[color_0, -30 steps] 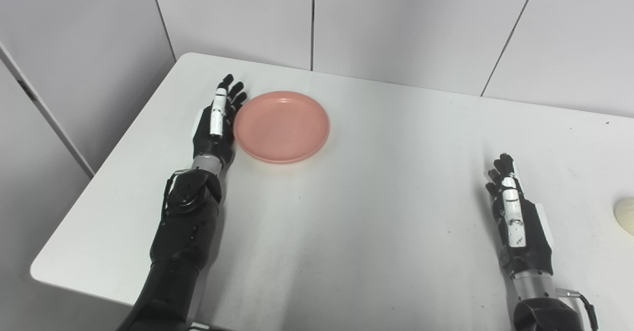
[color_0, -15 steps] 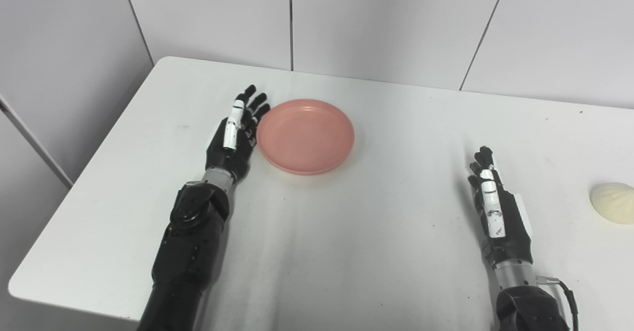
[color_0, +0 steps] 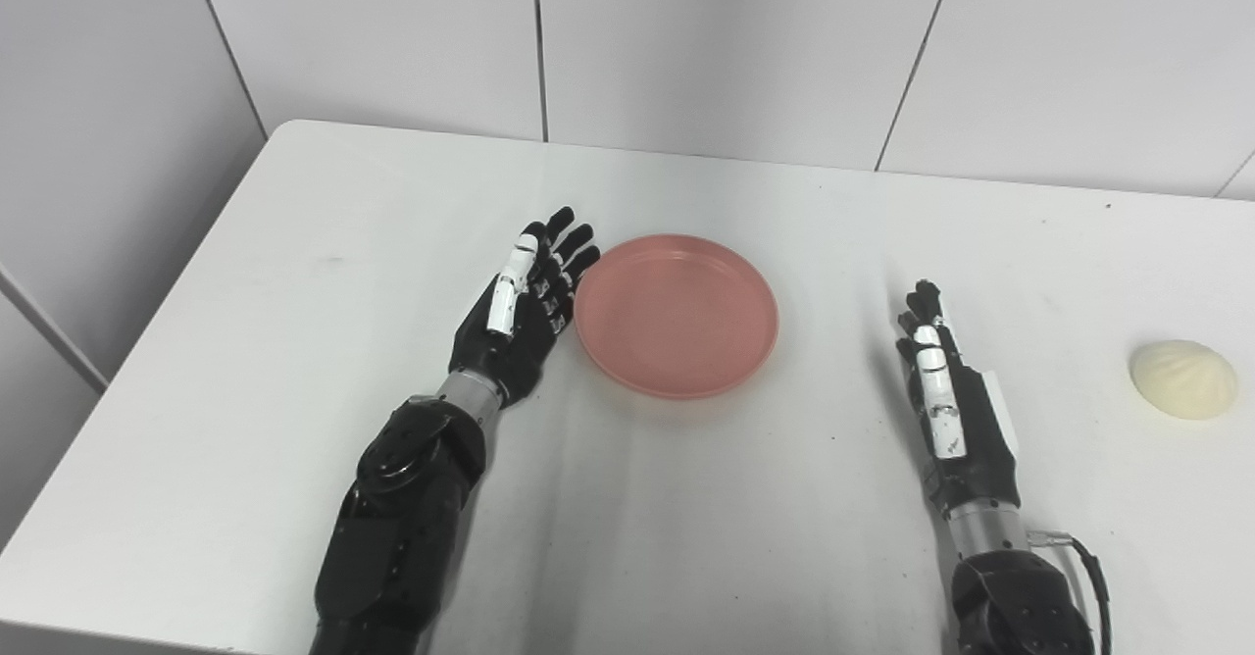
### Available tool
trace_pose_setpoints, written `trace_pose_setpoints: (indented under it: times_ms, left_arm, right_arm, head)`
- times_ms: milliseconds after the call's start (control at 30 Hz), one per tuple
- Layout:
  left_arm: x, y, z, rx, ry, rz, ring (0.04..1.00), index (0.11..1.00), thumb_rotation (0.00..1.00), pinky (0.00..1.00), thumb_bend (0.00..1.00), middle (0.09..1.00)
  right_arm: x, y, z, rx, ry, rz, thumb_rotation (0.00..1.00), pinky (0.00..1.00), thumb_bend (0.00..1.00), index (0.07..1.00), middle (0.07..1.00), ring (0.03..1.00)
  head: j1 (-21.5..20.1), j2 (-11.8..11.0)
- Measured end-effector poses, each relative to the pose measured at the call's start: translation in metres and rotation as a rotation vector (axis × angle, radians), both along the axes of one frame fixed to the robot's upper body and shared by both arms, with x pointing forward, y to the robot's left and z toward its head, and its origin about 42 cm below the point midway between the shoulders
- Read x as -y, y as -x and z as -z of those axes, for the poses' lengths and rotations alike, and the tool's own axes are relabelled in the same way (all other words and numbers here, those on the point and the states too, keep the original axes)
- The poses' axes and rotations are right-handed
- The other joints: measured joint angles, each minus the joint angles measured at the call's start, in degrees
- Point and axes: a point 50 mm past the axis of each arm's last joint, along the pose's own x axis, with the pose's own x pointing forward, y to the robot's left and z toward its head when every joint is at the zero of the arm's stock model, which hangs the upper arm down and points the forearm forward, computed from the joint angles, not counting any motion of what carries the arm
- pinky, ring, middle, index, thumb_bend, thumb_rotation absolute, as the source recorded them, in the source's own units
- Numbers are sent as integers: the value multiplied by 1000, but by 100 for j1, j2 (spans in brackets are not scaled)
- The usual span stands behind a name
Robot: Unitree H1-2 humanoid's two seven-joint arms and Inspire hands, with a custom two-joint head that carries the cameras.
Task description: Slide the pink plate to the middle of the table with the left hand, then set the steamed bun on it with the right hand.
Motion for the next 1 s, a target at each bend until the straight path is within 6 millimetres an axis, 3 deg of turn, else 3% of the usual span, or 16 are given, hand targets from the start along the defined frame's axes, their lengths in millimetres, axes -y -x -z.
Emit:
trace_pose_setpoints:
  times_ms: [367, 1000]
  left_arm:
    - [12, 11, -1, -24, 5, 65, 977, 982, 1000, 1000, 358, 976]
    - [10, 4, 4, -15, 5, 62, 988, 986, 1000, 1000, 358, 986]
  right_arm:
    - [-3, 0, 0, -1, 8, 2, 1000, 1000, 317, 1000, 1000, 1000]
    - [-7, 0, 1, -1, 13, 14, 1000, 1000, 327, 1000, 1000, 1000]
  head:
    - [-211, 44]
    - [-413, 62]
